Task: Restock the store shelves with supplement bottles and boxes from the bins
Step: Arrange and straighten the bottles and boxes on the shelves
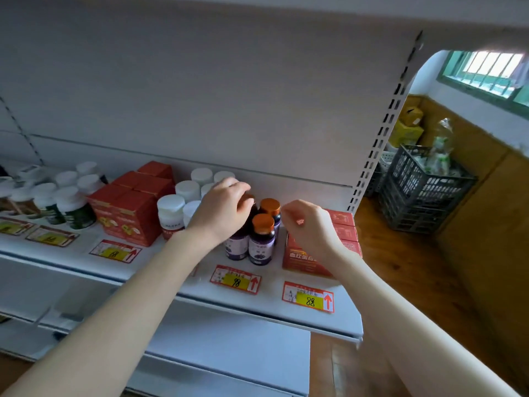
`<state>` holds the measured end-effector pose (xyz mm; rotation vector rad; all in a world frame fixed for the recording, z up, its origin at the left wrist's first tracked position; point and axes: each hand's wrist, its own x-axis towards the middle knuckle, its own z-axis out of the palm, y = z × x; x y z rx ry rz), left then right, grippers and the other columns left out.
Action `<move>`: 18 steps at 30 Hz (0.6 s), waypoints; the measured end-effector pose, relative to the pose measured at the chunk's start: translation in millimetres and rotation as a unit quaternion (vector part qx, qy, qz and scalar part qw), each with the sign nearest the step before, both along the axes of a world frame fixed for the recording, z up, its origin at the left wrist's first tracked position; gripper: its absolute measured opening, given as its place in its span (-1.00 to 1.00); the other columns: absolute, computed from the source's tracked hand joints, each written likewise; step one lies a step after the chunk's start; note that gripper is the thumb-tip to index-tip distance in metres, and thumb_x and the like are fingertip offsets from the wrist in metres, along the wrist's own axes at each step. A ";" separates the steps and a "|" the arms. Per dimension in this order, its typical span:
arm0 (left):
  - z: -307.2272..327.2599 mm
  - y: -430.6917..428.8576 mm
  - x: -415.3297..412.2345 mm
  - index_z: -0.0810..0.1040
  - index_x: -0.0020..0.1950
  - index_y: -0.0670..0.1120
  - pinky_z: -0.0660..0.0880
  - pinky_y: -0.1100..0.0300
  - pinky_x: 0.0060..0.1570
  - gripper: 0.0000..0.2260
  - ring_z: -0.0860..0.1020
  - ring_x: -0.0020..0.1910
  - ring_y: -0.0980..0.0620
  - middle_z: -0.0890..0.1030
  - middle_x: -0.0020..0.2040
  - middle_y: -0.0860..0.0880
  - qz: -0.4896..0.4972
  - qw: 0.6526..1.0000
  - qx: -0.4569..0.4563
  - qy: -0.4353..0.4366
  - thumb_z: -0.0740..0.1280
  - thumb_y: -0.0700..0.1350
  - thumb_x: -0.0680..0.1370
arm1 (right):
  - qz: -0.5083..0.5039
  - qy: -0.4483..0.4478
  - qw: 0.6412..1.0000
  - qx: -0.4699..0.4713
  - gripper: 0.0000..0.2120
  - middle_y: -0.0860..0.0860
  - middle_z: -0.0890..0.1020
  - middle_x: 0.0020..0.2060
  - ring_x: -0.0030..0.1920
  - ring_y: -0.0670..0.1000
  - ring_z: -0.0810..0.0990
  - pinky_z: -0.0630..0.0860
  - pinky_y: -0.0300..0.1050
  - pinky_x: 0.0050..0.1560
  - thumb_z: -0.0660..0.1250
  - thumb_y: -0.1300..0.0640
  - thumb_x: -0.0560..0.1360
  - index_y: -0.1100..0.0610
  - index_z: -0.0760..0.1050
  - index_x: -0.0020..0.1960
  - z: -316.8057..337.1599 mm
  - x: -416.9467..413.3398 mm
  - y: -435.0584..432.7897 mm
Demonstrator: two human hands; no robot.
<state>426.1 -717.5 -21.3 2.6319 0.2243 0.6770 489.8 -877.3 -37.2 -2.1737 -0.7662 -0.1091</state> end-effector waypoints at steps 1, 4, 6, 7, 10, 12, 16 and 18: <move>0.1 7.8 -2.8 0.52 0.23 -0.22 0.38 0.09 0.09 -0.70 0.49 0.14 -0.16 0.53 0.17 -0.17 -0.006 1.000 0.013 0.019 0.30 -0.14 0.53 | 0.008 0.000 1.000 -0.017 -0.83 0.14 0.64 -0.05 -0.03 0.14 0.58 0.50 0.00 0.04 0.29 0.20 0.49 0.24 0.57 0.03 3.5 -0.7 5.2; -1.2 25.4 -8.2 0.52 0.24 -0.16 0.41 0.09 0.05 -0.64 0.47 0.12 -0.13 0.51 0.12 -0.14 -0.047 0.994 0.059 0.079 0.36 -0.04 0.49 | 0.031 0.000 0.996 -0.085 -0.74 0.13 0.62 -0.03 -0.03 0.12 0.56 0.49 -0.02 0.01 0.35 0.11 0.46 0.22 0.54 0.09 9.7 -3.2 17.2; -3.3 31.6 -8.5 0.54 0.21 -0.13 0.41 0.10 -0.04 -0.63 0.48 0.08 -0.10 0.49 0.08 -0.12 -0.077 0.986 0.096 0.115 0.37 0.03 0.48 | 0.044 0.003 0.993 -0.112 -0.72 0.14 0.62 -0.06 -0.08 0.15 0.56 0.51 0.03 -0.03 0.38 0.10 0.43 0.21 0.53 0.09 10.7 -6.0 23.6; -4.4 33.9 -7.5 0.55 0.19 -0.11 0.40 0.12 -0.09 -0.64 0.48 0.06 -0.09 0.48 0.07 -0.11 -0.087 0.981 0.116 0.132 0.36 0.05 0.48 | 0.046 -0.003 0.991 -0.129 -0.72 0.14 0.61 -0.08 -0.10 0.15 0.55 0.51 0.03 -0.05 0.39 0.10 0.42 0.19 0.51 0.08 9.7 -6.8 26.8; -7.0 40.7 -3.8 0.56 0.13 -0.09 0.37 0.13 -0.15 -0.76 0.48 0.00 -0.09 0.47 0.04 -0.09 -0.110 0.970 0.143 0.162 0.31 -0.01 0.52 | 0.038 -0.010 0.984 -0.175 -0.72 0.13 0.59 -0.13 -0.14 0.15 0.52 0.49 -0.01 -0.12 0.41 0.12 0.37 0.18 0.47 0.02 4.4 -8.7 34.9; -9.1 45.3 -1.6 0.57 0.11 -0.10 0.43 0.07 -0.12 -0.80 0.49 0.00 -0.10 0.50 0.03 -0.10 -0.133 0.969 0.125 0.166 0.28 -0.07 0.54 | 0.026 -0.012 0.982 -0.189 -0.72 0.13 0.57 -0.14 -0.16 0.16 0.50 0.45 -0.05 -0.17 0.42 0.14 0.36 0.19 0.46 0.02 1.6 -10.7 39.9; -12.0 48.6 0.4 0.57 0.05 -0.16 0.46 0.04 -0.07 -0.82 0.51 -0.01 -0.11 0.56 0.00 -0.12 -0.164 0.969 0.107 0.150 0.29 -0.09 0.54 | -0.003 -0.018 0.982 -0.190 -0.70 0.13 0.59 -0.07 -0.10 0.15 0.54 0.39 -0.14 -0.18 0.41 0.17 0.39 0.17 0.48 0.10 -2.0 -14.4 45.9; -12.2 48.1 1.1 0.56 0.01 -0.19 0.41 0.09 -0.15 -0.82 0.52 -0.04 -0.10 0.56 -0.04 -0.13 -0.172 0.968 0.118 0.138 0.28 -0.10 0.54 | -0.017 -0.013 0.981 -0.192 -0.68 0.13 0.59 -0.04 -0.06 0.16 0.55 0.43 -0.11 -0.13 0.41 0.17 0.40 0.17 0.49 0.13 -3.3 -15.7 47.7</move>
